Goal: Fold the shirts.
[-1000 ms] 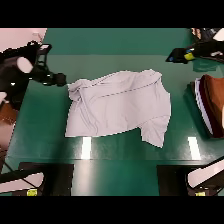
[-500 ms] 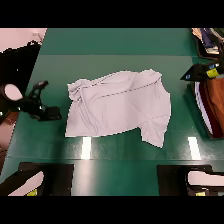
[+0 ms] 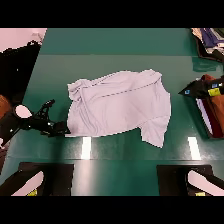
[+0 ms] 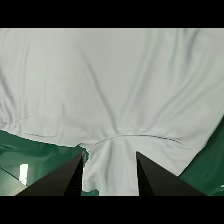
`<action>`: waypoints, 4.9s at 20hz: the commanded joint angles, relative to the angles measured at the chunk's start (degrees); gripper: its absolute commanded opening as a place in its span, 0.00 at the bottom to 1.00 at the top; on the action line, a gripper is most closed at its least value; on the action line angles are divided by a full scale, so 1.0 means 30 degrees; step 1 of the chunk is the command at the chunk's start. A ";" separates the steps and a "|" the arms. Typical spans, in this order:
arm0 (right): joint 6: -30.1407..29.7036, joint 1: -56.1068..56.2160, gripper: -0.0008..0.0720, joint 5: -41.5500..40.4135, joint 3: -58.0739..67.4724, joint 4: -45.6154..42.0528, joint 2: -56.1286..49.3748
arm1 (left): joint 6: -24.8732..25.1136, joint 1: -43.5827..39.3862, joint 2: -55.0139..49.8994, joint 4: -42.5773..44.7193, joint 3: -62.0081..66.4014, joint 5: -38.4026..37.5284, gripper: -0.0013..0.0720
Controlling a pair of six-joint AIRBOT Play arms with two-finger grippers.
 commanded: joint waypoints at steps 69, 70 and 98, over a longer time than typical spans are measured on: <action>0.2980 0.3344 0.03 0.2863 0.9267 -0.8874 -0.5989 | -0.0889 -0.0022 -0.3402 -0.0321 1.4396 -0.2703 0.05; 0.2980 0.3337 0.03 0.2055 0.9034 -0.8837 -0.7074 | -0.0889 -0.0022 -0.4845 -0.0554 1.4192 -0.1545 0.05; 0.2922 0.3351 0.03 -0.7096 0.2637 -0.8830 -0.7963 | 0.4189 -0.0714 -1.0513 -0.1217 1.3282 0.1632 0.05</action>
